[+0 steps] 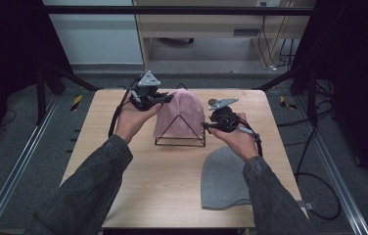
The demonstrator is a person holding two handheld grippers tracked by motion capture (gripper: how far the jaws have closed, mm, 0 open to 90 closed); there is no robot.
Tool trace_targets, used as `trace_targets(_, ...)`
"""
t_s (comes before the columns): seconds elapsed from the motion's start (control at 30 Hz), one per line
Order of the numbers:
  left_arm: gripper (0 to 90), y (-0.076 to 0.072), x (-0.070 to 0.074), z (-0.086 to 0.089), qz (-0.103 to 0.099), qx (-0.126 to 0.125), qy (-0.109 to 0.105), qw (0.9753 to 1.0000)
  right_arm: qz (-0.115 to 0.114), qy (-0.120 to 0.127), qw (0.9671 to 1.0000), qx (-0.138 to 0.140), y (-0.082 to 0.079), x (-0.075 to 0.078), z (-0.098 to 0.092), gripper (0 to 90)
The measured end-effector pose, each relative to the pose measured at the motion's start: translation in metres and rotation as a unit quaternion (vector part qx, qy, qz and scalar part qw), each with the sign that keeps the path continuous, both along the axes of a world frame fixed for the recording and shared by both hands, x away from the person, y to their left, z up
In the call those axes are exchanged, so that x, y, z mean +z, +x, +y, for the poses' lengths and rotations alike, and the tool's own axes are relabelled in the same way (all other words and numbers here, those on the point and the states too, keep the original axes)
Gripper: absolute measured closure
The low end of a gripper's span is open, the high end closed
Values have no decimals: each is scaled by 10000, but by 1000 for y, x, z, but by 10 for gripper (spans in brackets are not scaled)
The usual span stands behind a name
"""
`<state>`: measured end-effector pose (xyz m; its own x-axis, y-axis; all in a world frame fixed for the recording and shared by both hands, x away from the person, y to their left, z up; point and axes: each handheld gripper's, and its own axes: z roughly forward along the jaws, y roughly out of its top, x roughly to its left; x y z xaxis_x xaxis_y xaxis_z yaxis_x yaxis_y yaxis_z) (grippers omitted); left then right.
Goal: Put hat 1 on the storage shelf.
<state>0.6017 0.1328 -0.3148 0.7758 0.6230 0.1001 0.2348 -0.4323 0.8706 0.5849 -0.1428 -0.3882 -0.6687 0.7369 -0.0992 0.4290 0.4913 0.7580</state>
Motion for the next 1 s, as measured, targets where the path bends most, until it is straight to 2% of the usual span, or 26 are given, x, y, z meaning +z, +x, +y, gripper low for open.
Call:
trace_targets(0.07, 852, -1, -2, 0, 29, 30, -11, 10000, -24, 19, 10000, -18, -3, 2, -2, 539)
trace_targets(0.17, 851, -5, -8, 1, 113, 78, 45, 9999, -89, 70, 9999, -65, -15, 6, -10, 512)
trace_targets(0.27, 849, -9, -12, 0, 205, 25, 67, 9998, -141, 139, 9997, -112, -26, 6, -17, 498)
trace_targets(0.33, 847, -12, -16, -2, 210, 18, 206, 9996, -129, 130, 9997, -148, -33, 3, -22, 486)
trace_targets(0.6, 820, -20, -27, 4, 307, 172, 323, 9989, -44, 195, 9993, -323, -53, -11, -39, 451)
trace_targets(0.7, 710, -25, -31, 10, 271, 276, 173, 9991, 10, 188, 9989, -440, -61, -17, -50, 439)
trace_targets(0.73, 674, -31, -33, 15, 204, 361, 81, 9991, 19, 203, 9985, -505, -62, -18, -52, 432)
trace_targets(0.8, 646, -34, -33, 17, 164, 391, 30, 9991, 34, 237, 9982, -551, -64, -19, -56, 431)
trace_targets(0.83, 582, -40, -32, 22, 121, 441, -41, 9989, 88, 258, 9978, -605, -64, -22, -62, 419)
trace_targets(0.93, 476, -48, -32, 26, 74, 452, 19, 9989, 193, 235, 9969, -720, -62, -24, -70, 405)
trace_targets(0.97, 433, -59, -37, 32, 104, 468, 74, 9988, 329, 267, 9957, -829, -58, -28, -79, 392)
trace_targets(1.0, 400, -59, -37, 32, 104, 468, 74, 9988, 422, 234, 9951, -867, -55, -31, -84, 383)
